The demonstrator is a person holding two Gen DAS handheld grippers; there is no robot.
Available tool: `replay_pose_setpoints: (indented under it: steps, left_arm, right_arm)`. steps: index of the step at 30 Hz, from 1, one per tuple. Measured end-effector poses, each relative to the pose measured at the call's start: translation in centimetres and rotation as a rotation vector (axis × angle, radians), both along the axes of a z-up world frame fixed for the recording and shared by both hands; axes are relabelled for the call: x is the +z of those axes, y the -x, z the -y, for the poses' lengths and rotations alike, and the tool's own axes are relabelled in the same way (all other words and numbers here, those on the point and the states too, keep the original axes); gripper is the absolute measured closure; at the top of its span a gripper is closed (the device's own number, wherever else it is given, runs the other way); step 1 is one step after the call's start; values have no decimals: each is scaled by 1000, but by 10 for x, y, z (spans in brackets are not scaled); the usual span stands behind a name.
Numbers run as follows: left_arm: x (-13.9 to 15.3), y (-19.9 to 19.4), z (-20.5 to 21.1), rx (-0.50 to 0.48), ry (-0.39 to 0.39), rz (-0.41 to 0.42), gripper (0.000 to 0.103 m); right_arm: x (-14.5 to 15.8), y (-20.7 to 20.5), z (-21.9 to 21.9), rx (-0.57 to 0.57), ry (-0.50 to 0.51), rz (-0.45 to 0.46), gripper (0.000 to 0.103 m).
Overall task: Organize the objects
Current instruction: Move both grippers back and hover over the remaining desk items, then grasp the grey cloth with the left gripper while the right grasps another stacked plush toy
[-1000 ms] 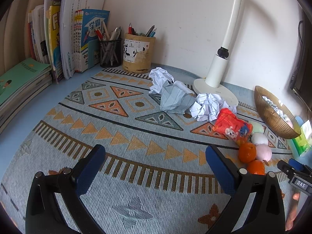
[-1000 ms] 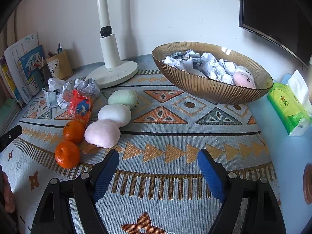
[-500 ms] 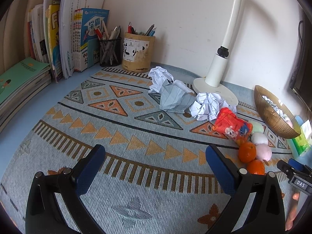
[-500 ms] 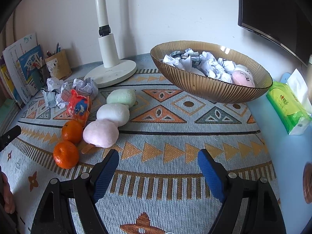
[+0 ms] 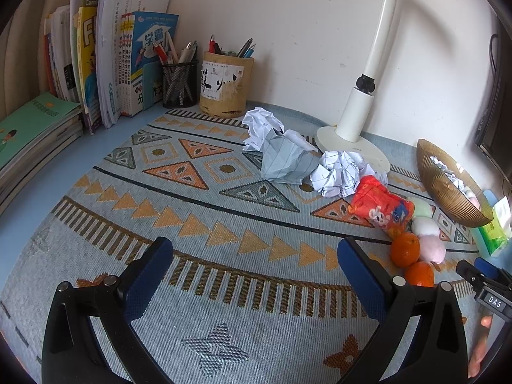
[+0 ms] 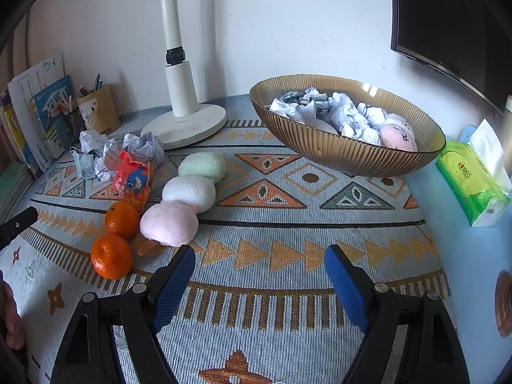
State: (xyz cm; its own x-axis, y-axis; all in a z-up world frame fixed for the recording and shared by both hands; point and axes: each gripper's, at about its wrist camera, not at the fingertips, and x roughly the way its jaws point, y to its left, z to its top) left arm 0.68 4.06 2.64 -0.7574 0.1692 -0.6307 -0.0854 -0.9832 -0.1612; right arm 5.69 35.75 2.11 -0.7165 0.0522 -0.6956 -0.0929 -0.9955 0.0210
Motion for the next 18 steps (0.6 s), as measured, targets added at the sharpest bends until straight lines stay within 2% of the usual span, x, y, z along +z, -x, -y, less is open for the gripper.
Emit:
replay_pose_setpoints:
  steps: [6,8,10,12,13,14,16,18]
  left_arm:
    - [0,1,1,-2,2,3,1]
    - [0,7,0,-16,7,33,1]
    - [5,23,0,-59,-4,100,1]
    - [16,39,2,-104,-35,117,1]
    - [21,51,2,-114,-50,135,1]
    - [24,66,3,-107,-71,151,1]
    - [23,91,1,-121,-116,164,1]
    - [11,118,-5,-122,-145,212,2]
  right_arm:
    - [-1,0,0,-1,1,7,21]
    - [-1,0,0,-1,3,12,21]
    - [0,1,-2,16,26,30,21]
    - [2,5,-8,30,136,87,23]
    - [6,10,-12,37,223,112,25]
    - [9,15,-14,37,262,121,25]
    - [13,29,-13,40,299,120,25]
    - [8,44,-6,35,282,135,25]
